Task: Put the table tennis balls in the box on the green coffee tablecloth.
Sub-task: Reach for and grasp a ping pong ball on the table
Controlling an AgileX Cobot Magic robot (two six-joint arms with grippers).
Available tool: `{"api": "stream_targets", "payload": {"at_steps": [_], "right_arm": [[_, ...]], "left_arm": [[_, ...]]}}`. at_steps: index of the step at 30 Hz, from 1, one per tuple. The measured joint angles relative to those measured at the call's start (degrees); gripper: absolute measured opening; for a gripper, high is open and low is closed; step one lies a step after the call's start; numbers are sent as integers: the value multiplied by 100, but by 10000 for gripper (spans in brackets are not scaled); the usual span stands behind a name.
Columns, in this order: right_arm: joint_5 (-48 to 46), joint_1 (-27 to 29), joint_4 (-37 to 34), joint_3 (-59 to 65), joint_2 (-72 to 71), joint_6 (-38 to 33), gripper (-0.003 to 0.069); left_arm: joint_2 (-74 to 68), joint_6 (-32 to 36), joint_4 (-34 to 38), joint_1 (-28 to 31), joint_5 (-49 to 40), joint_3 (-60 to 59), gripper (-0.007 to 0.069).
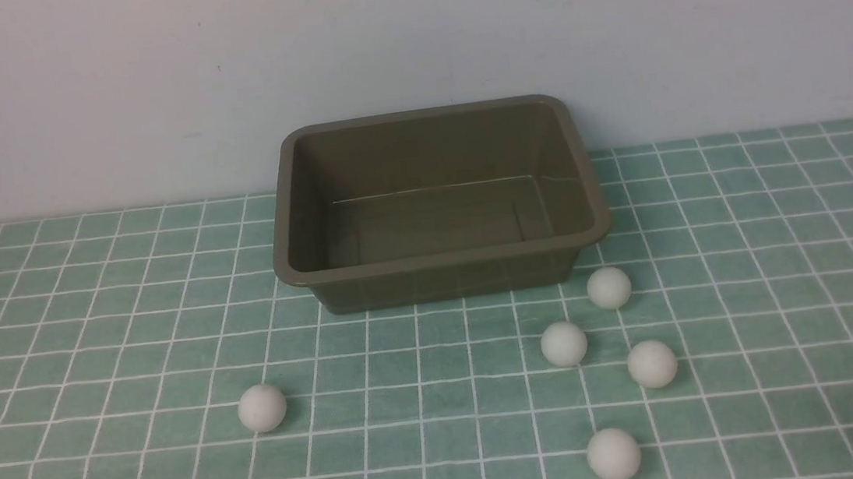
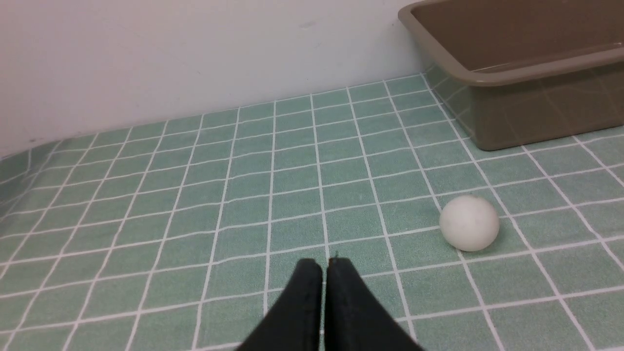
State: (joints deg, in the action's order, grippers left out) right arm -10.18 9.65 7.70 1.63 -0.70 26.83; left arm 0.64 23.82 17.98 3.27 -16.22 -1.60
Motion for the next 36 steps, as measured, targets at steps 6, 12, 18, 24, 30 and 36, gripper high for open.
{"api": "stream_targets", "payload": {"at_steps": [6,12,18,24,30,36], "right_arm": [[1519,0,-346,0,0,55,-18],[2684,0,-327,0,0,75,-18],[3180,0,413,-237,0,673,-18],[2468,0,4937,-1747,497,3012,-18],[2721,0,8142,-2602,1556,6069,-18],[3867,10,9313,-3318,3336,7562,-18]], "left_arm": [[0,0,0,0,0,0,-4],[0,0,0,0,0,0,-4],[0,0,0,0,0,0,-4],[0,0,0,0,0,0,-4],[0,0,0,0,0,0,-4],[0,0,0,0,0,0,-4]]}}
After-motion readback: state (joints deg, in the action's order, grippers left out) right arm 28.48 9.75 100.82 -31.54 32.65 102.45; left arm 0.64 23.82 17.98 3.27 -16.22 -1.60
